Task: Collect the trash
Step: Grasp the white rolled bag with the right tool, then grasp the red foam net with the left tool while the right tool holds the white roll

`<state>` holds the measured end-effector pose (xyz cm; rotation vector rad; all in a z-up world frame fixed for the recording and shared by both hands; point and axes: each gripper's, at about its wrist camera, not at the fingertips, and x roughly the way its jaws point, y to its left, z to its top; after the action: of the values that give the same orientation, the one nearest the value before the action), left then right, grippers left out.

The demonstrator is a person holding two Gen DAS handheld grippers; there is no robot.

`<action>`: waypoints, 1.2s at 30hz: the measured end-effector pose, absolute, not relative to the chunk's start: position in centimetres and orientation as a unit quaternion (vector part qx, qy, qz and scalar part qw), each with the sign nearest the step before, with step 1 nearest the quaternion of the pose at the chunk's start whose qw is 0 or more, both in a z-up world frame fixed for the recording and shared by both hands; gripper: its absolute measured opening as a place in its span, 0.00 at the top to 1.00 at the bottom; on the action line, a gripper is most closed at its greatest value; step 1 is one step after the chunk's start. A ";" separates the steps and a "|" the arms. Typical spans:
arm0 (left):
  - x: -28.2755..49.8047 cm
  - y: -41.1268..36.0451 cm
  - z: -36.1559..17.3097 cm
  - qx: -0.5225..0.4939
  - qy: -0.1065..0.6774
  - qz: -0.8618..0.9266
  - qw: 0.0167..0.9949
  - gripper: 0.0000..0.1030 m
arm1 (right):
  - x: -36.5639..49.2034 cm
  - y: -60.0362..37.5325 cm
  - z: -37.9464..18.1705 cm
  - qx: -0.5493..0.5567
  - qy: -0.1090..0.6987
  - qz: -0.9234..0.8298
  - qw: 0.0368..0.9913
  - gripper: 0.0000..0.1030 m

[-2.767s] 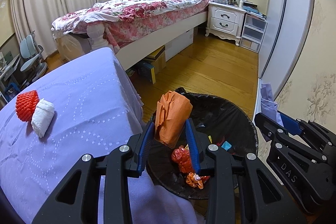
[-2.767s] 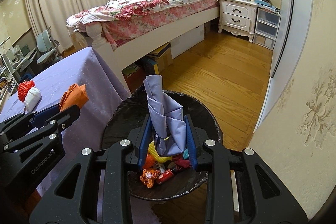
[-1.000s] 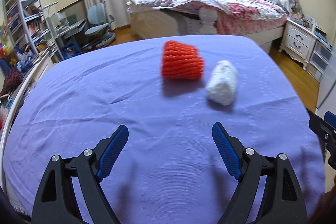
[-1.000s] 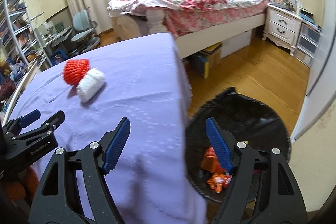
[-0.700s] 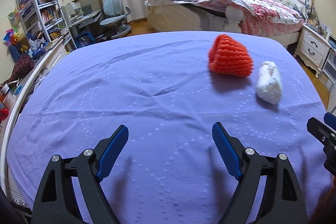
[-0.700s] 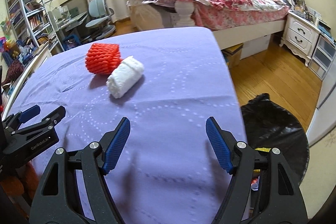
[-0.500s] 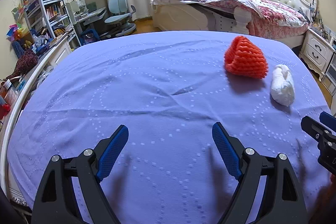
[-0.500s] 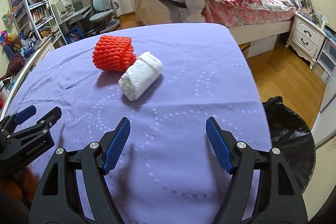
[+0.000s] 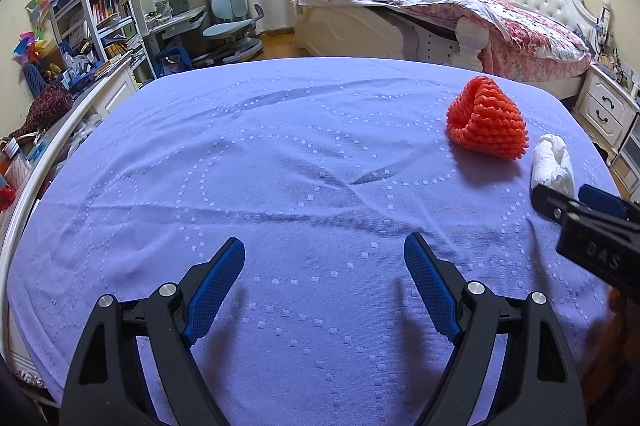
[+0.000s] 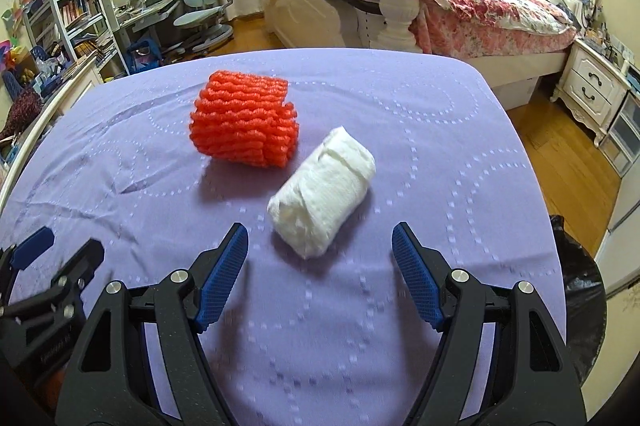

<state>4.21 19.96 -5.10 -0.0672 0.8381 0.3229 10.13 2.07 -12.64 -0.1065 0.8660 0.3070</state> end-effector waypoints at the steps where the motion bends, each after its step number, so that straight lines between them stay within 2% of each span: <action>1: 4.3 20.0 -5.1 -0.033 0.405 0.156 0.900 0.21 | 10.3 2.1 -12.6 -0.052 0.418 0.147 0.895 0.29; 3: 4.4 20.0 -5.2 -0.033 0.406 0.154 0.900 0.21 | 10.8 2.2 -12.6 -0.052 0.420 0.144 0.895 0.30; 8: 4.6 19.9 -5.2 -0.032 0.407 0.151 0.901 0.21 | 11.8 1.8 -12.6 -0.048 0.427 0.149 0.891 0.54; 9: 4.8 19.7 -5.1 -0.031 0.406 0.149 0.901 0.21 | 12.0 1.7 -12.6 -0.049 0.427 0.151 0.890 0.56; 36: 12.2 12.8 -5.0 -0.008 0.410 0.075 0.909 0.20 | 16.2 -5.0 -12.6 -0.041 0.428 0.169 0.887 0.57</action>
<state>12.22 12.78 -5.04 -0.0174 0.8464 0.1555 16.20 -5.01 -12.65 -0.0861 0.8905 0.3513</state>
